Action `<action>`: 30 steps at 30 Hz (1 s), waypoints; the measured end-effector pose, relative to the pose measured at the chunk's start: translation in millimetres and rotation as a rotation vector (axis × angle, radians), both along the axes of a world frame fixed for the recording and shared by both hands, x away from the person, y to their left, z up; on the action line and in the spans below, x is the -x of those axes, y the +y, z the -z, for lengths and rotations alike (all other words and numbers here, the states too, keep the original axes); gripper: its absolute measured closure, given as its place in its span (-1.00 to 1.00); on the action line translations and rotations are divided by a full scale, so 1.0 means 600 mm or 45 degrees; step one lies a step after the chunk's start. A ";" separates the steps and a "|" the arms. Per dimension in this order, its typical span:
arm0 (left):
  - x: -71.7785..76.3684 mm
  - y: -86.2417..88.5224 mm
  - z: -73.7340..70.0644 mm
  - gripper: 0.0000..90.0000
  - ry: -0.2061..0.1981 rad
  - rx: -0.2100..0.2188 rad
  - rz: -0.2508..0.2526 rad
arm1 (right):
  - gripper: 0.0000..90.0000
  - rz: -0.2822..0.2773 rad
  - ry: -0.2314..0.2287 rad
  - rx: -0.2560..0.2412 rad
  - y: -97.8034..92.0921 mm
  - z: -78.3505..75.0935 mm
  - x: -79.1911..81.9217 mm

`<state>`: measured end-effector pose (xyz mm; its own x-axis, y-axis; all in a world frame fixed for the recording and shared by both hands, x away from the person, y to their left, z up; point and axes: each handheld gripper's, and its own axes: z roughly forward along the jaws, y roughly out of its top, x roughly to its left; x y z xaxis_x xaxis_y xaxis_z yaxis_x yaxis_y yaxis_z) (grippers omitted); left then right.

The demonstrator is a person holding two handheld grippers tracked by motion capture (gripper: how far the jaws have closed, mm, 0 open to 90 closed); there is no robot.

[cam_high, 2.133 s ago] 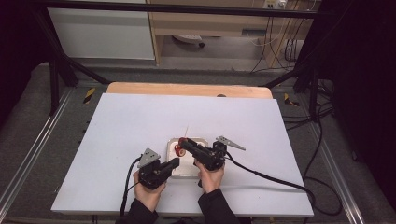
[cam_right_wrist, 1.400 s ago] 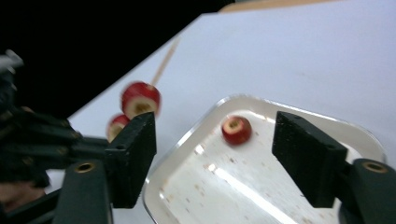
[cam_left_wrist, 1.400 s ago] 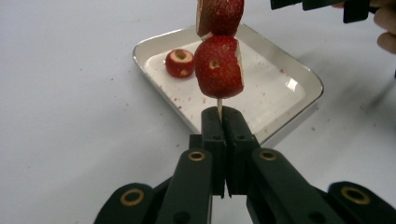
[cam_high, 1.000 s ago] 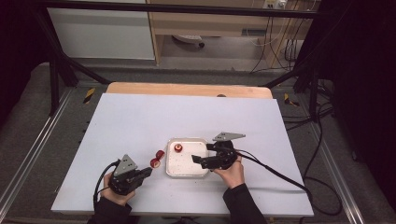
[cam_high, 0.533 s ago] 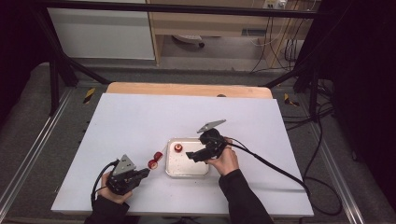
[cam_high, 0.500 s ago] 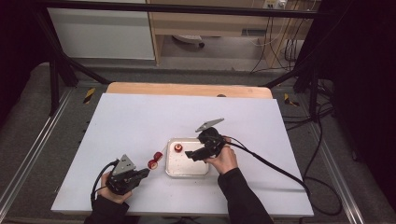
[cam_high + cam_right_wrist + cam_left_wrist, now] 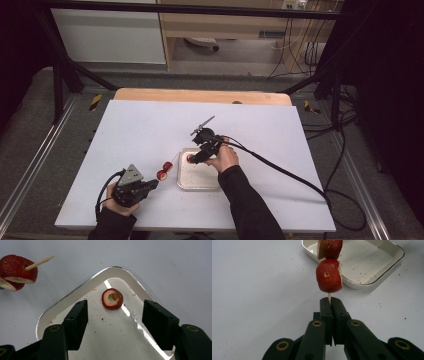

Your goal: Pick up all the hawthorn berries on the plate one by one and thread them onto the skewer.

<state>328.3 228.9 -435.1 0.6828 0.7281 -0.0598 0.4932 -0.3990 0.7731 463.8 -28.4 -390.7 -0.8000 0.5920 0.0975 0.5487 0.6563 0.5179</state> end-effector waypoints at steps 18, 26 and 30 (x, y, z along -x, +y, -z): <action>-0.002 0.000 0.000 0.97 0.001 0.002 0.004 | 0.21 -0.020 0.105 0.072 0.043 0.028 -0.036; -0.002 -0.001 0.001 0.97 0.007 0.005 0.007 | 0.33 -0.010 0.154 0.087 0.046 0.040 -0.042; -0.002 -0.001 0.000 0.97 0.007 0.008 0.008 | 0.35 -0.015 0.159 0.093 0.046 0.044 -0.045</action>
